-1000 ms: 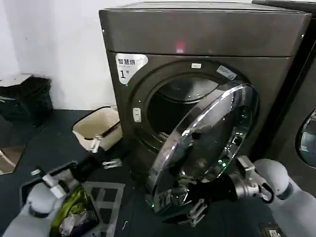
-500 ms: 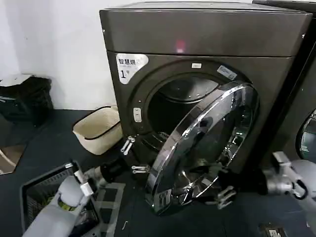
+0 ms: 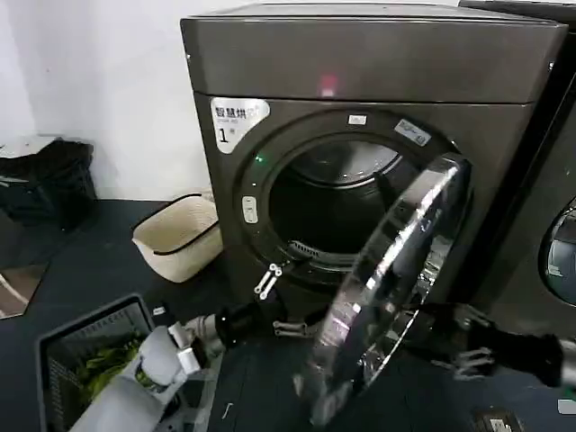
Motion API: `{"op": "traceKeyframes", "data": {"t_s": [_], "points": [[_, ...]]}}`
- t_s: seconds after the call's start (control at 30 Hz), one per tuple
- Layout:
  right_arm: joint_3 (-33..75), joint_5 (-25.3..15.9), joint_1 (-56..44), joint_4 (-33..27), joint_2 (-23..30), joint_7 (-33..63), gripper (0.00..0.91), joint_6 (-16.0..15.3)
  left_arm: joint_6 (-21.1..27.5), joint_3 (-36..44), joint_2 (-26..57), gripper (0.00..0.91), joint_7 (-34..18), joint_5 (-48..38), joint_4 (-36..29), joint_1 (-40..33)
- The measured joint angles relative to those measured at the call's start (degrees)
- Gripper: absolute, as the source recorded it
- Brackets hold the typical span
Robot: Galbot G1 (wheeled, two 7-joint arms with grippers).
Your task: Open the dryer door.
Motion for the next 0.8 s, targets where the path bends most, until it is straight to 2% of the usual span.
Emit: {"op": "traceKeyframes", "data": {"t_s": [0.07, 0.17, 0.43, 0.67, 0.8], "points": [[3.4, -0.7, -2.1, 0.1, 1.8, 1.7, 0.907, -0.1, 0.0, 1.5, -0.2, 0.907, -2.7, 1.5, 0.3, -0.7], [8.8, -2.2, -4.7, 0.5, 4.9, 3.2, 0.907, 0.4, 0.1, 4.0, -0.6, 0.907, -4.1, 1.4, 0.8, -2.0], [21.1, -6.7, -9.4, 1.3, 13.1, 8.9, 0.907, 3.0, 0.4, 10.1, -2.4, 0.907, -4.6, -1.0, 2.3, -5.9], [29.1, -12.9, -11.1, 2.0, 19.0, 20.0, 0.907, 3.4, 1.6, 14.5, -4.1, 0.907, -4.7, -1.9, 3.5, -9.2], [32.7, -14.0, -11.8, 2.1, 22.1, 25.3, 0.907, 3.1, 4.3, 16.9, -5.4, 0.907, -5.0, -1.8, 3.8, -10.3]]}}
